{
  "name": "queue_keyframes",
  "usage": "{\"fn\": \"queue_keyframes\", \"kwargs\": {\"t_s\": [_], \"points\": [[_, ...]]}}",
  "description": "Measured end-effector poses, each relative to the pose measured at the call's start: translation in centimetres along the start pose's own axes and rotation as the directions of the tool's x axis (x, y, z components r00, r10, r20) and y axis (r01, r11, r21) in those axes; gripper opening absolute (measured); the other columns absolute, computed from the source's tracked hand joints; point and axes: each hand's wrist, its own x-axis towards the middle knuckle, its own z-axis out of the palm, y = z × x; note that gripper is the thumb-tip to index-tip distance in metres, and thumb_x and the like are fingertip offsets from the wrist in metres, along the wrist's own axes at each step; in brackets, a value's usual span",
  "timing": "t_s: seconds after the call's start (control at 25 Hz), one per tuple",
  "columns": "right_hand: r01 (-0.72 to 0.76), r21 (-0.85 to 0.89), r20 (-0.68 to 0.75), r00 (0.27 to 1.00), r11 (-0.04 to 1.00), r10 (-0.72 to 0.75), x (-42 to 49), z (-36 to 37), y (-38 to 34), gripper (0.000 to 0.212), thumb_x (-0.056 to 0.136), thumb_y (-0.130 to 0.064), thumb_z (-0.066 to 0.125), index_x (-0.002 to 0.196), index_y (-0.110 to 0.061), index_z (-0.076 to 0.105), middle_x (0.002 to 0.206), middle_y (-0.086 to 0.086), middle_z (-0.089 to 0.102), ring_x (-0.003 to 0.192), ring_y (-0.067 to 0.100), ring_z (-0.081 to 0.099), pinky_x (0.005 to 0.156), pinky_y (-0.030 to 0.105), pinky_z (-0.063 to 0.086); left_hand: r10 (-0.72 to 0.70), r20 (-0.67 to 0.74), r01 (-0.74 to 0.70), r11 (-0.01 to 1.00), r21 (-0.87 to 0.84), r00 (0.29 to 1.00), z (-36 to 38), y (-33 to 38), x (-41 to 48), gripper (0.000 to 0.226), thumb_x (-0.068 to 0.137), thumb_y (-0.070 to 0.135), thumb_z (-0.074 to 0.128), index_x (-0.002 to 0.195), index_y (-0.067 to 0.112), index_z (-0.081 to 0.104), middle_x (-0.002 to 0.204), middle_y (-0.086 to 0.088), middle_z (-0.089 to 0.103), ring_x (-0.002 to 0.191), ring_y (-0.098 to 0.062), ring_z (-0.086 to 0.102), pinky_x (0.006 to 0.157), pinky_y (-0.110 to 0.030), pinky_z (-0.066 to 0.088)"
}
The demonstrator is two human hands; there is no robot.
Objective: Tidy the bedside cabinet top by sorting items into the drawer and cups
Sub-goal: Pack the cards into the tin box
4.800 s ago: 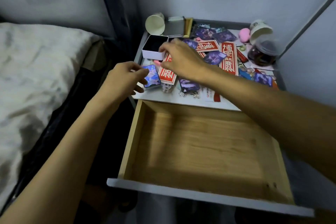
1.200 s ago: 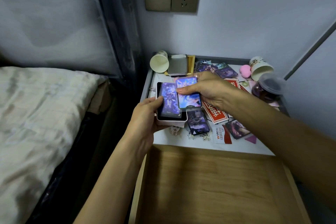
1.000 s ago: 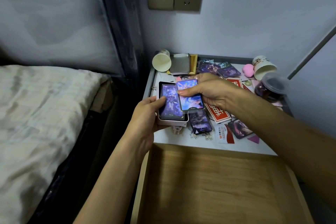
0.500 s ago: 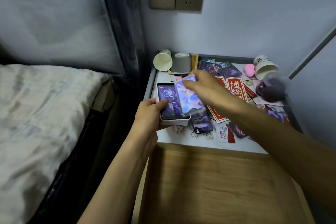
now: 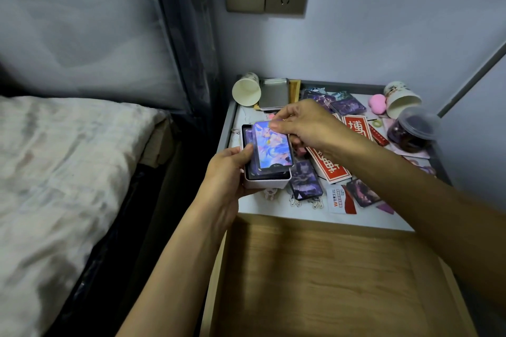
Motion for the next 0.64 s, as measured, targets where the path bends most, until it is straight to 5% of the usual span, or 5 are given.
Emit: {"fn": "queue_keyframes", "kwargs": {"t_s": [0.28, 0.4, 0.48, 0.64], "points": [[0.045, -0.238, -0.061, 0.996, 0.970, -0.061, -0.8, 1.0, -0.6, 0.011, 0.086, -0.022, 0.073, 0.091, -0.015, 0.067, 0.057, -0.004, 0.059, 0.032, -0.001, 0.047, 0.036, 0.014, 0.035, -0.003, 0.019, 0.003, 0.999, 0.032, 1.000, 0.3, 0.1, -0.2, 0.015, 0.095, 0.011, 0.057, 0.105, 0.000, 0.060, 0.083, -0.012, 0.071, 0.062, -0.019, 0.069, 0.060, -0.035, 0.060], [0.141, -0.436, -0.154, 0.961, 0.889, -0.228, -1.1, 1.1, -0.3, 0.020, 0.080, -0.029, 0.077, 0.094, -0.019, 0.066, 0.084, -0.005, 0.061, 0.071, 0.009, 0.061, 0.065, 0.025, 0.047, 0.004, -0.001, -0.004, 0.999, 0.043, 1.000, 0.2, 0.1, -0.1, 0.016, 0.095, 0.009, 0.056, 0.107, 0.000, 0.059, 0.084, -0.012, 0.070, 0.060, -0.018, 0.068, 0.058, -0.034, 0.059], [0.132, -0.510, -0.173, 0.952, 0.850, -0.252, -1.3, 0.8, 0.2, 0.035, 0.078, -0.035, 0.077, 0.108, -0.023, 0.062, 0.104, -0.004, 0.050, 0.092, 0.012, 0.053, 0.079, 0.029, 0.044, 0.006, -0.007, -0.005, 0.999, 0.041, 1.000, 0.2, 0.2, -0.1, 0.013, 0.095, 0.008, 0.055, 0.104, 0.000, 0.060, 0.083, -0.012, 0.070, 0.059, -0.019, 0.068, 0.056, -0.033, 0.059], [0.048, -0.142, 0.000, 0.999, 0.989, -0.048, -1.2, 0.7, 1.3, 0.030, 0.084, -0.029, 0.074, 0.111, -0.025, 0.061, 0.097, -0.011, 0.061, 0.092, 0.013, 0.062, 0.079, 0.029, 0.051, -0.006, -0.019, 0.007, 0.999, 0.037, 1.000, 0.2, 0.2, -0.1, 0.010, 0.094, 0.006, 0.056, 0.085, 0.007, 0.060, 0.067, -0.005, 0.071, 0.058, -0.020, 0.067, 0.059, -0.035, 0.058]]}}
